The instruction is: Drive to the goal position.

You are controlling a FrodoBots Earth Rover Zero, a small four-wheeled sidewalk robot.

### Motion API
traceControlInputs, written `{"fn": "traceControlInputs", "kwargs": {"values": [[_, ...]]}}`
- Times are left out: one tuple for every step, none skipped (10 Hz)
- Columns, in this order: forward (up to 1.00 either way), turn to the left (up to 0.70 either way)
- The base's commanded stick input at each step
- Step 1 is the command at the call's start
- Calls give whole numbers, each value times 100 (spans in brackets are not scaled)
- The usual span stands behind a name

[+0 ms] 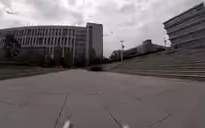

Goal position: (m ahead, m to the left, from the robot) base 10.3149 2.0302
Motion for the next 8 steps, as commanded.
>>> {"fn": "traceControlInputs", "kwargs": {"values": [[70, 18], [70, 28], [70, 30], [70, 10], [70, 2], [70, 2], [70, 2], [70, 2]]}}
